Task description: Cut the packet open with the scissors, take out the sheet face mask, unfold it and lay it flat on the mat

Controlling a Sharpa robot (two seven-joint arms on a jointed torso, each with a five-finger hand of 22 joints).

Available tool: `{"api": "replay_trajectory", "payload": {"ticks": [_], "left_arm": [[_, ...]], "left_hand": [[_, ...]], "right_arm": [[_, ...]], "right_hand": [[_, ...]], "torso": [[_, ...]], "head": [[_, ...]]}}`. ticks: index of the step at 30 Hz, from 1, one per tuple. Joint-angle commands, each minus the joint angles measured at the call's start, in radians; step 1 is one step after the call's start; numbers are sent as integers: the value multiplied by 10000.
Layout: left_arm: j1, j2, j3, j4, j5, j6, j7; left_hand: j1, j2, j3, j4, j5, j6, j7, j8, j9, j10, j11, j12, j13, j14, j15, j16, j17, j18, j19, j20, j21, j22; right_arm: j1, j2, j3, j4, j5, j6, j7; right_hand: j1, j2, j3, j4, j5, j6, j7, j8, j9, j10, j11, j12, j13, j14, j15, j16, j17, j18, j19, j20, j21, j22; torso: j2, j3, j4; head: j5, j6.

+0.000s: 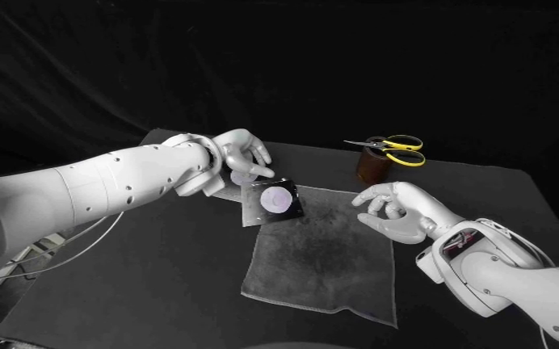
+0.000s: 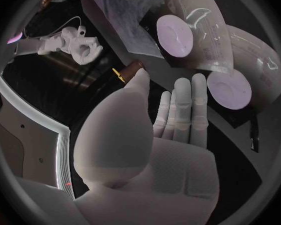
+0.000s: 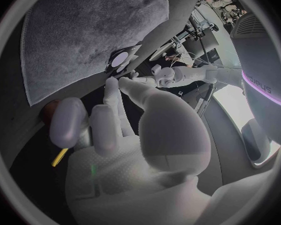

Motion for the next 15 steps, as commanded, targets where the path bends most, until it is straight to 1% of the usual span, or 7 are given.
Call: {"api": "replay_trajectory", "payload": {"ticks": [1, 4, 5, 8, 11, 12, 15], "left_arm": [[-69, 118, -17, 95, -2196, -85, -127], [-144, 369, -50, 86, -3094, -15, -564], [-159, 464, -57, 66, -3354, 19, -735], [-180, 641, -71, 42, -3856, 43, -1120], [-190, 779, -84, 55, -4378, -99, -1486], [-191, 809, -86, 62, -4503, -147, -1581], [-195, 899, -90, 81, -4849, -233, -1912]], "left_hand": [[253, 37, -648, 318, -18, -110, 176, 75, -52, -47, 19, 51, -123, 97, 61, 157, -39, 63, 159, 10, -49, -43], [72, -36, -1731, 362, -19, -300, 287, 118, -145, -160, 104, 149, -258, 267, 113, 604, 37, 54, 372, 39, 109, 45], [27, -53, -1900, 367, -16, -323, 296, 158, -164, -179, 110, 187, -287, 319, 117, 764, 67, 55, 425, 42, 190, 95], [-104, -159, -2078, 378, -23, -379, 304, 223, -195, -210, 114, 254, -337, 401, 118, 1080, 124, 54, 509, 38, 380, 218], [-261, -159, -2108, 375, -25, -435, 282, 339, -211, -102, 91, 541, -295, 415, 98, 1493, 204, 53, 558, 24, 668, 416], [-275, -173, -2119, 375, -29, -439, 280, 359, -211, -104, 83, 578, -289, 417, 99, 1553, 216, 53, 558, 21, 709, 446], [-310, -295, -2187, 379, -26, -513, 296, 433, -220, -271, 104, 668, -291, 350, 116, 1762, 236, 46, 506, 27, 863, 567]], "right_arm": [[-8, 22, 6, 5, 7, 132, 129], [-9, 25, 6, 9, 8, 150, 113], [-9, 30, 6, 7, 8, 156, 108], [-10, 38, 6, 8, 8, 161, 103], [-10, 41, 7, 16, 9, 161, 96], [-10, 42, 7, 18, 9, 162, 94], [-10, 48, 7, 25, 9, 164, 89]], "right_hand": [[14, -115, 57, 18, -49, 18, 25, -70, 8, 71, 3, -75, -110, 153, -25, -49, -32, 162, -91, 1, -57, -33], [11, -135, 49, 20, -62, -13, 34, -90, 4, 77, 10, -108, -172, 147, -20, -67, -48, 168, -106, 3, -85, -67], [10, -145, 45, 25, -71, -37, 40, -106, 1, 82, 17, -134, -222, 143, -15, -81, -61, 170, -110, 6, -99, -79], [8, -148, 42, 27, -75, -45, 42, -111, 0, 83, 19, -143, -240, 141, -14, -85, -64, 173, -116, 7, -109, -92], [8, -149, 42, 28, -76, -47, 43, -112, 0, 83, 20, -145, -245, 141, -13, -86, -65, 173, -117, 8, -112, -95], [6, -149, 41, 30, -78, -48, 45, -113, 0, 84, 21, -149, -253, 144, -12, -80, -55, 172, -114, 8, -109, -89], [6, -149, 41, 30, -78, -48, 45, -113, 0, 84, 21, -149, -253, 144, -12, -80, -55, 172, -114, 8, -109, -89]], "torso": [[17, 0, -15], [12, 3, -7], [8, 3, -2], [6, 8, -5], [8, 7, -14], [2, 7, -7], [1, 11, -8]], "head": [[-39, -31], [-94, -45], [-104, -55], [-107, -83], [-124, -98], [-164, -112], [-170, -102]]}}
